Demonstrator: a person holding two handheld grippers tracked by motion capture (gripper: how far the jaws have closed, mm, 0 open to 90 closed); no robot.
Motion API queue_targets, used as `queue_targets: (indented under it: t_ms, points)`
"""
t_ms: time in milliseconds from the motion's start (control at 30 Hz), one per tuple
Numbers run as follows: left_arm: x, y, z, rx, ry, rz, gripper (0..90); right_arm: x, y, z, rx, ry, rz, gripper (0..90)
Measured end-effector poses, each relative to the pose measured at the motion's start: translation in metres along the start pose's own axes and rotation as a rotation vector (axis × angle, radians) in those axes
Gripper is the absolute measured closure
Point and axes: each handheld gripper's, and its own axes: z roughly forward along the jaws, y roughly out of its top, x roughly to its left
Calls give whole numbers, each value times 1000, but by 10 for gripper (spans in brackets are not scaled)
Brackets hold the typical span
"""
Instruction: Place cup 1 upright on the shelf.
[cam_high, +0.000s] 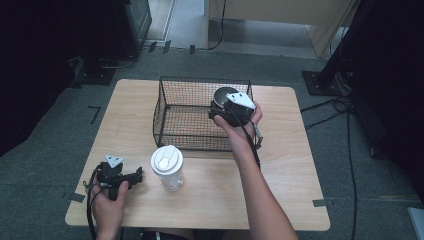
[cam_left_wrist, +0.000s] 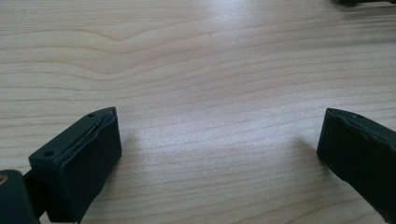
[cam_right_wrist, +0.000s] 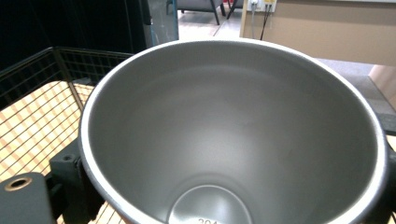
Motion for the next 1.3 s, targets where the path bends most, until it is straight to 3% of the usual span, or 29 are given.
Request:
queue_targets:
  t_ms: [300,600,767,900,1000,1133,1300]
  points:
    - [0,0,0,0,0,0,5,-4,-3,26,-7,-45,30,77]
    - [0,0,0,2,1,2,5,-7,-2,43,-27,-61,64,76]
    - [0,0,0,1,0,3,5,-6,-8,52,-45,-72,40,76]
    - [0,0,0,2,0,3,4,-5,-13,59,-28,-82,64,76]
    - [0,0,0,0,0,1,4,-3,-18,64,-6,-88,42,76]
    - [0,0,0,0,0,2,4,-2,-23,70,21,-76,57,76]
    - [0,0,0,0,0,1,4,-2,-30,77,51,-76,42,76]
